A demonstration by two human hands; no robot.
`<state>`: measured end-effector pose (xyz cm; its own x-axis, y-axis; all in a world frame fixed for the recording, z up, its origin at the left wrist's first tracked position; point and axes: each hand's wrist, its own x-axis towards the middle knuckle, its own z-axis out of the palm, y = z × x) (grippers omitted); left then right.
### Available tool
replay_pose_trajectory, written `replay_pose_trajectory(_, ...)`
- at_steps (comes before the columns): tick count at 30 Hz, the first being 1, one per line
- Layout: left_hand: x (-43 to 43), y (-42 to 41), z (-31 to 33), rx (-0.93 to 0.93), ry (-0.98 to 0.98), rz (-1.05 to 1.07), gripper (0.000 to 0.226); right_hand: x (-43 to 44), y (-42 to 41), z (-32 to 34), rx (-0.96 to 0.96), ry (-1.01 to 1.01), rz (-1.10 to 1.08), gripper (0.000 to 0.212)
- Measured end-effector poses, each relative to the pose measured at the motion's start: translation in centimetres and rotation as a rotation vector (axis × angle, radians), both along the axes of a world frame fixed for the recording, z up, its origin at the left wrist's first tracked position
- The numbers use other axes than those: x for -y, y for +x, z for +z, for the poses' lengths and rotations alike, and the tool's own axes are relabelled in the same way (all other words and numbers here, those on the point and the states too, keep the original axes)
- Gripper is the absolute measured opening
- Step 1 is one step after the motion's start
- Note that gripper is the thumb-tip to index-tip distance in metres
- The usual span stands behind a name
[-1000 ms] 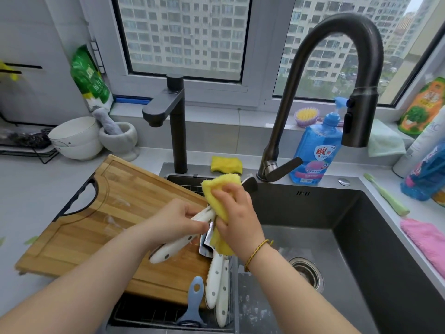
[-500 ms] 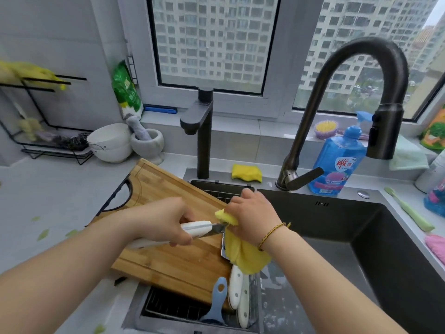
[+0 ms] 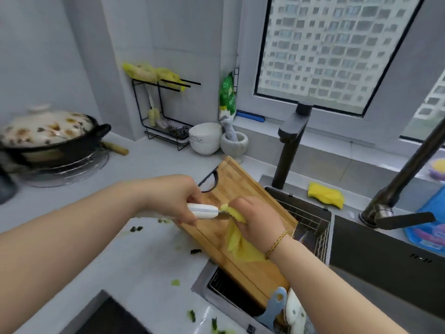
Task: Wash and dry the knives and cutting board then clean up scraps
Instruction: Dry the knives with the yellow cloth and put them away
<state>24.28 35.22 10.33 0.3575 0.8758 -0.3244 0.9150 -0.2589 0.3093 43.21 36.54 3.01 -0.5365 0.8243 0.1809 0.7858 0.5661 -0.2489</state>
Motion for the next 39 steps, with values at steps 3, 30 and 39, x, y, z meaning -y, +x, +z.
replay_pose_trajectory(3, 2.2, -3.2, 0.3, -0.052, 0.158, 0.207, 0.042, 0.6, -3.0, 0.1, -0.091, 0.133, 0.062, 0.031)
replay_pose_trajectory(30, 16.0, -34.0, 2.1, 1.149, 0.953, 1.312, 0.017, 10.4, -42.4, 2.1, -0.603, -0.061, 0.318, 0.031)
replay_pose_trajectory(39, 15.5, -40.4, 5.9, 1.253, 1.003, 1.298, 0.013, 9.9, -47.7, 3.4, -0.723, -0.146, 0.458, 0.025)
